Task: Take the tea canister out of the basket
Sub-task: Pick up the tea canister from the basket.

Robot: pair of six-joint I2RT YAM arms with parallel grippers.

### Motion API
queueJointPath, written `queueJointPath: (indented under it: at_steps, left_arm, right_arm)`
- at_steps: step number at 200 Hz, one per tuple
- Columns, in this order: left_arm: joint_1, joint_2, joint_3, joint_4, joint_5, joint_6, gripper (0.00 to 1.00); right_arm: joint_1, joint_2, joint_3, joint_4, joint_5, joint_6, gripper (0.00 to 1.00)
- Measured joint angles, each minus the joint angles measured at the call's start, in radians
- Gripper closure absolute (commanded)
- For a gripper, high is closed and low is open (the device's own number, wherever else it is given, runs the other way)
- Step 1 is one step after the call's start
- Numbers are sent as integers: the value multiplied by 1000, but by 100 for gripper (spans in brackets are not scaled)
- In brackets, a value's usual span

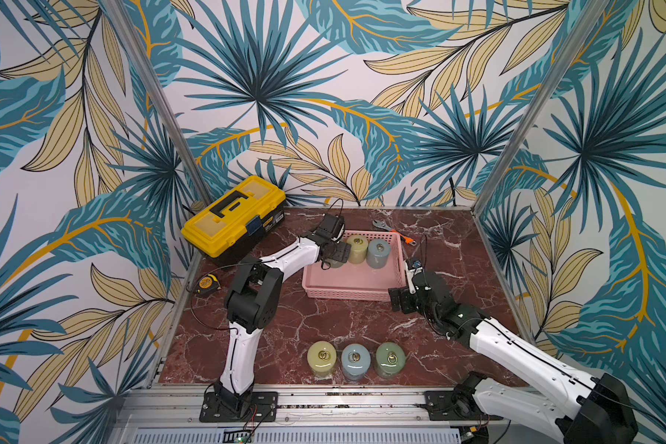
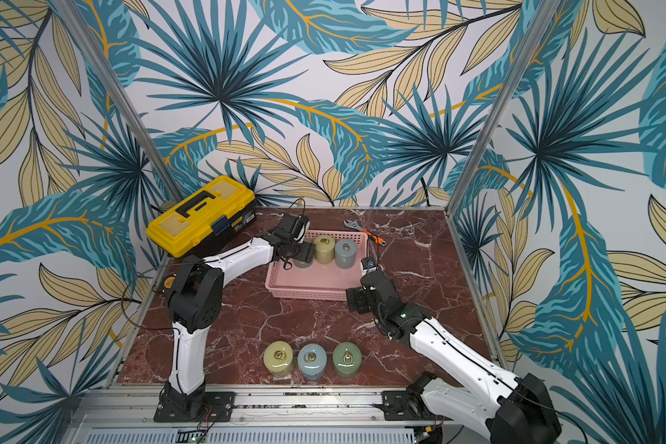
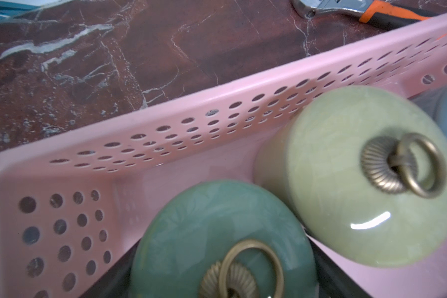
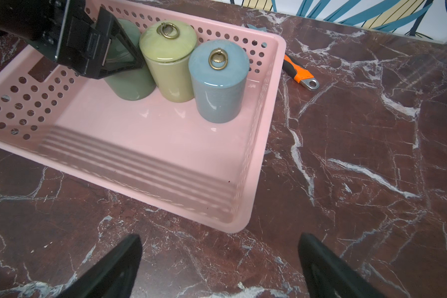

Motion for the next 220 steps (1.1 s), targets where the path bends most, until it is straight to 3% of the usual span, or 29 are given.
queueJointPath:
  at_steps: [42, 101, 220]
  left_arm:
    - [0, 0, 0, 0, 0, 0, 40]
    - [0, -27, -1, -37, 1, 0, 44]
    - [-7, -310, -106, -96, 45, -4, 46]
  right_arm:
    - [0, 3, 0, 0, 0, 0, 1]
    - [0, 3, 0, 0, 1, 0, 1]
    - [0, 8, -6, 23, 13, -4, 1]
